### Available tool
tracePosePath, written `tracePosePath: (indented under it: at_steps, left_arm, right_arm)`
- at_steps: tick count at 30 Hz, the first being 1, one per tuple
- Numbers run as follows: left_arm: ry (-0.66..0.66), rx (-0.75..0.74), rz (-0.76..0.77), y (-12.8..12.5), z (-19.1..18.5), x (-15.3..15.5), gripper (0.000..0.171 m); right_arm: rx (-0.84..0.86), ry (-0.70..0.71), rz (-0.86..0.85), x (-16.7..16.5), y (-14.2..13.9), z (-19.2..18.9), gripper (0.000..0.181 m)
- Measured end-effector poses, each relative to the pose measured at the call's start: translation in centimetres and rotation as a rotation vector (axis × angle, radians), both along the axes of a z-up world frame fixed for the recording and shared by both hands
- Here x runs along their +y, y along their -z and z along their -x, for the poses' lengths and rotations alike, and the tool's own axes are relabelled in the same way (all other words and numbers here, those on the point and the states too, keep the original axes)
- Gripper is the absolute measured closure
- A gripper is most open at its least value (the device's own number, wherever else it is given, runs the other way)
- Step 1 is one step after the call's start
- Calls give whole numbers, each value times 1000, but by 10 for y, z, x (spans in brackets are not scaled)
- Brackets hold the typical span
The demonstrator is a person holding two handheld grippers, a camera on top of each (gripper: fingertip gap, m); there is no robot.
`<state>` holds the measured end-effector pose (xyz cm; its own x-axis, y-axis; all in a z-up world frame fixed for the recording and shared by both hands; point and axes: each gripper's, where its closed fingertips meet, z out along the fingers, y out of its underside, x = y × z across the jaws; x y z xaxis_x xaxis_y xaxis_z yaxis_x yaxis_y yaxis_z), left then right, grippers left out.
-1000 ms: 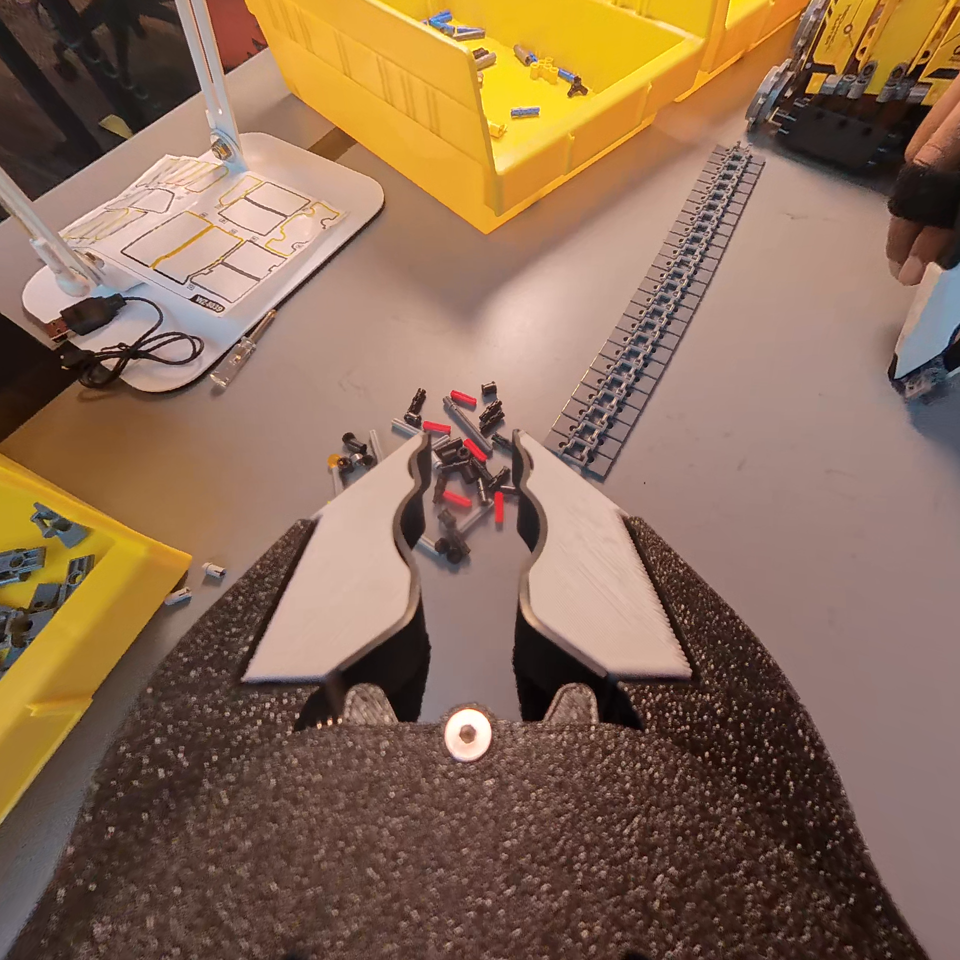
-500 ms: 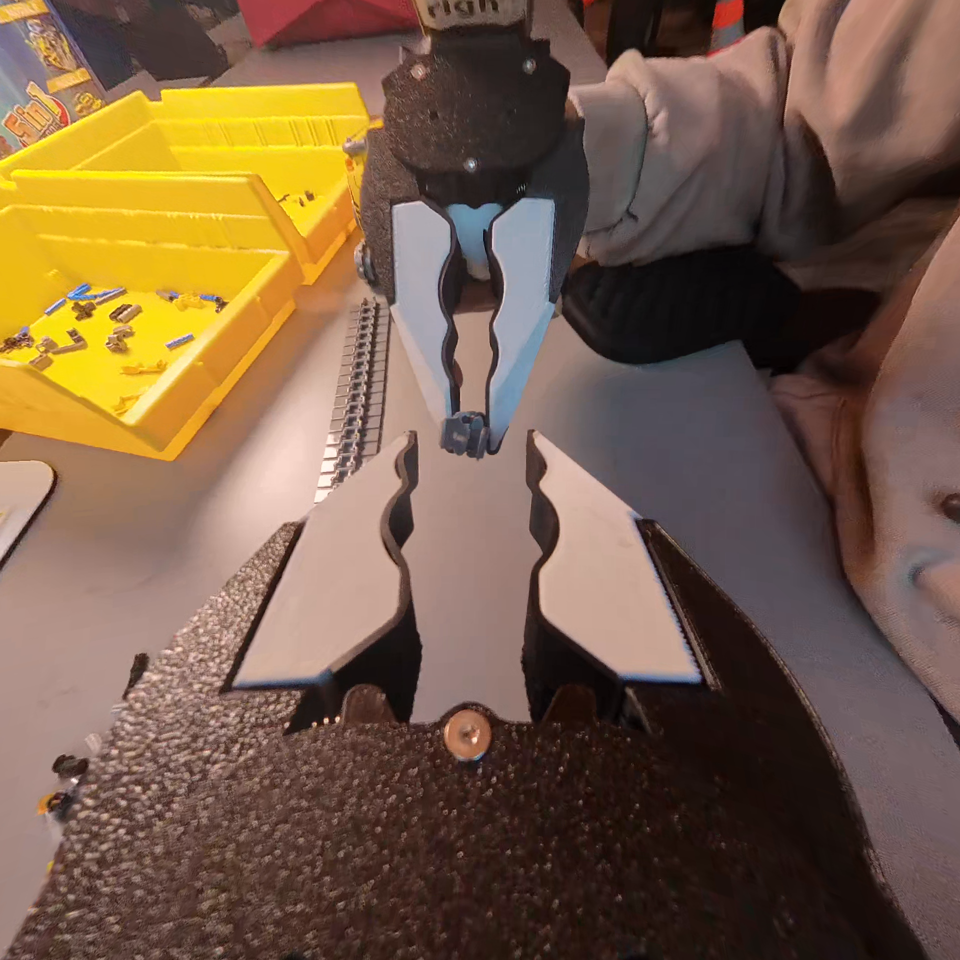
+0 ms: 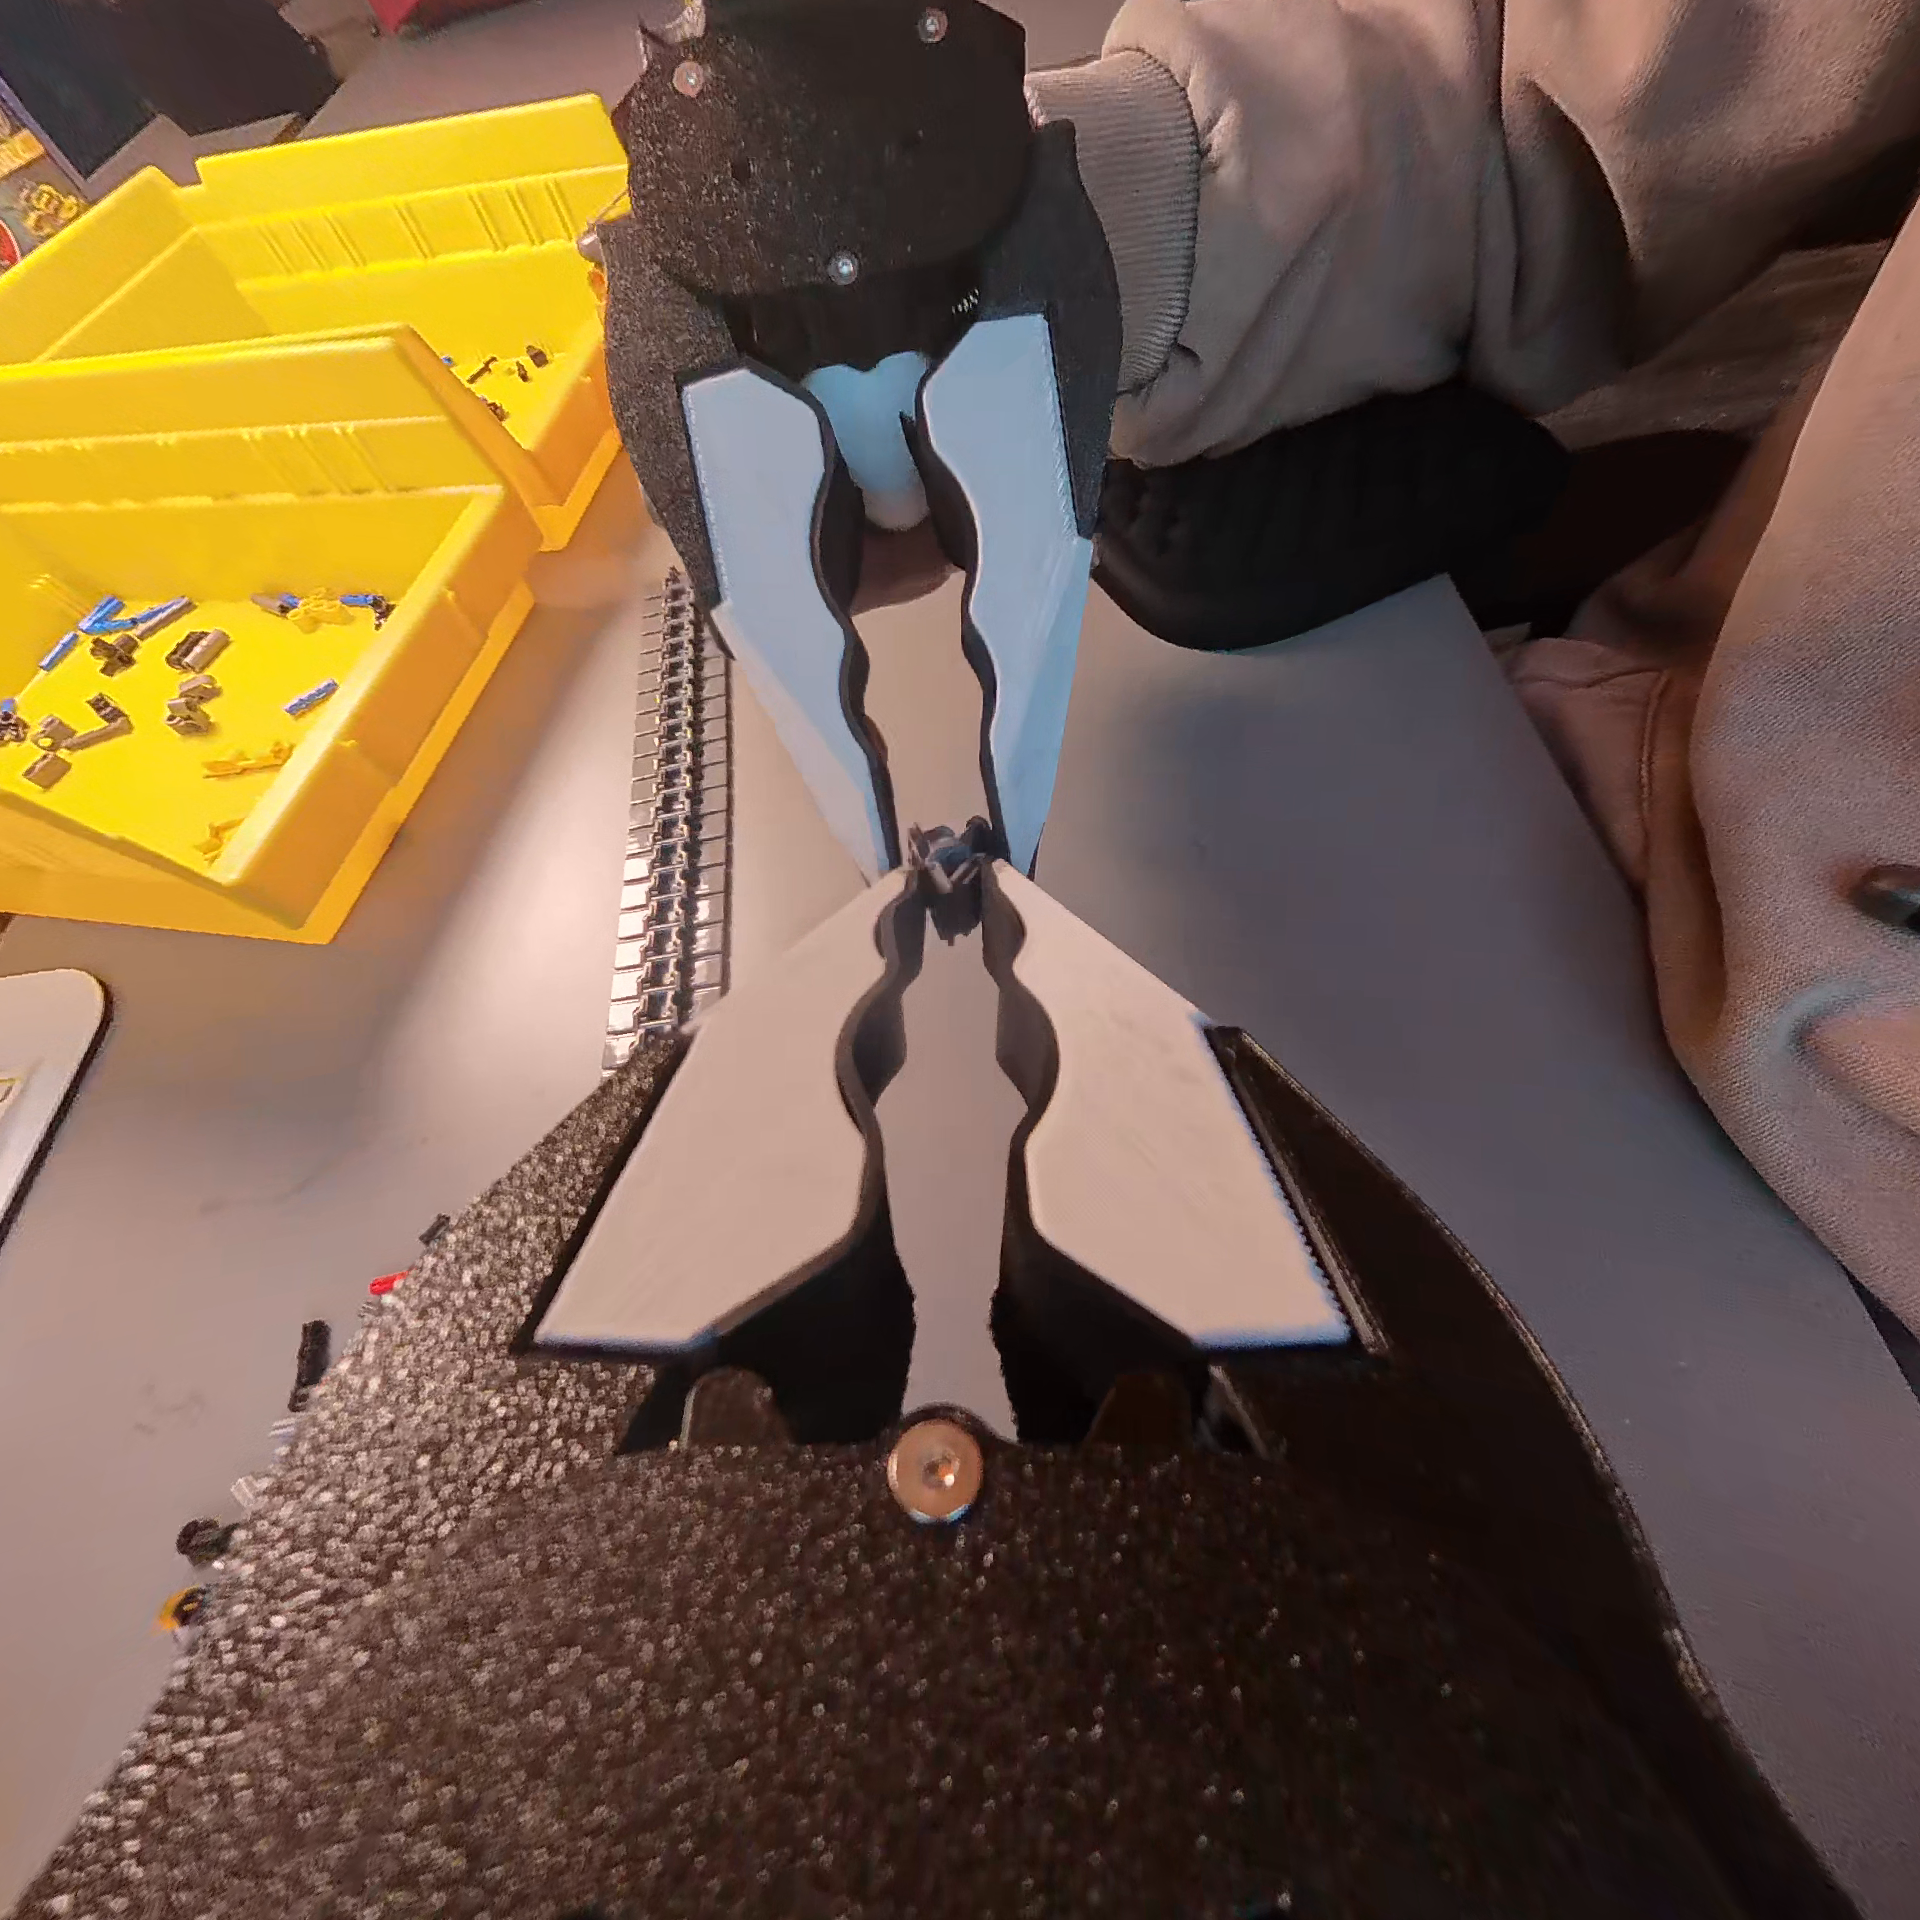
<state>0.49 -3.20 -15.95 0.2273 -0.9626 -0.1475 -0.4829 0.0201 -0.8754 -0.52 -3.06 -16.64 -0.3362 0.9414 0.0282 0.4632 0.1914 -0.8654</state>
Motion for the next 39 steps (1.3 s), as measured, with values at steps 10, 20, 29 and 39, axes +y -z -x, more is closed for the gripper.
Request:
tracePosePath:
  at_steps: [10,20,29,39]
  left_arm:
    - [-64,-112,-21,-28,28,14,162]
    - [-473,-242,-145,-68,120,73,162]
    - [-1071,-377,-112,-50,293,128,162]
    - [-1281,-359,-54,-17,349,141,161]
  right_arm:
    - [153,172,-25,33,-32,-3,124]
    - [336,205,185,24,-55,-8,123]
    - [398,199,434,18,-58,-10,123]
    - [310,223,353,21,-19,-3,126]
